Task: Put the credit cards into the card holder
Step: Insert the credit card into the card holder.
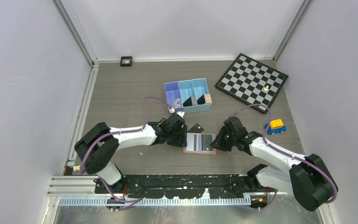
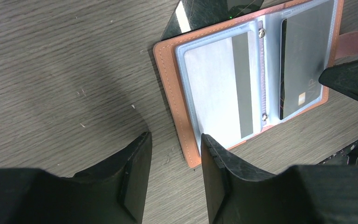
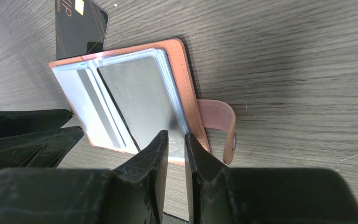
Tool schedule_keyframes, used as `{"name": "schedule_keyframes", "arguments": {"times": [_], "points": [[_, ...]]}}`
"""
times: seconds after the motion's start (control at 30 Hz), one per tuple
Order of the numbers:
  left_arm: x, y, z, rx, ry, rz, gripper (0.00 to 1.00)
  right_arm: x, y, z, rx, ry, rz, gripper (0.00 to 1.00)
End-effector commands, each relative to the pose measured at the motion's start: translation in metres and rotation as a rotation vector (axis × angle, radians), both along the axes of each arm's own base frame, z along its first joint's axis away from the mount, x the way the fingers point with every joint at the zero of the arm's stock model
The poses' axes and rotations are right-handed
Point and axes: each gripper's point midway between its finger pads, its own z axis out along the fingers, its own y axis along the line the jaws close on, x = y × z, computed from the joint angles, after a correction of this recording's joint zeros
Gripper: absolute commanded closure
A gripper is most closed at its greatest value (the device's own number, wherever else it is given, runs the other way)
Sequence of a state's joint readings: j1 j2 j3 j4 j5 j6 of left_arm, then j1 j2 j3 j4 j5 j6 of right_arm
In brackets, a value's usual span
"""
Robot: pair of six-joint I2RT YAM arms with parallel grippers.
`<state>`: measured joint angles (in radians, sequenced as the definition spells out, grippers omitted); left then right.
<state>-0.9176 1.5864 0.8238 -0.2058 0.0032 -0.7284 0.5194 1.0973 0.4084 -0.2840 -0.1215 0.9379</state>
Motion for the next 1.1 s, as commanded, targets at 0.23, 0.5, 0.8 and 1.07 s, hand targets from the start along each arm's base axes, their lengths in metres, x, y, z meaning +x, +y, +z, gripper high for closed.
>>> {"name": "schedule_keyframes", "arguments": {"times": [0.23,0.5,0.8,1.07], "points": [[0.005,0.001,-0.007,0.012,-0.009,0.010,0.60,0.005,-0.014,0.009,-0.062,-0.039,-0.038,0.73],[0.005,0.001,-0.008,0.013,-0.012,0.008,0.61,0.004,-0.006,0.006,-0.027,-0.033,-0.016,0.74],[0.005,-0.002,-0.010,0.005,-0.007,0.004,0.64,0.007,0.007,0.007,0.037,-0.030,0.004,0.77],[0.004,-0.002,-0.010,0.002,-0.008,0.005,0.65,0.007,0.011,0.012,0.062,-0.040,0.007,0.79]]}}
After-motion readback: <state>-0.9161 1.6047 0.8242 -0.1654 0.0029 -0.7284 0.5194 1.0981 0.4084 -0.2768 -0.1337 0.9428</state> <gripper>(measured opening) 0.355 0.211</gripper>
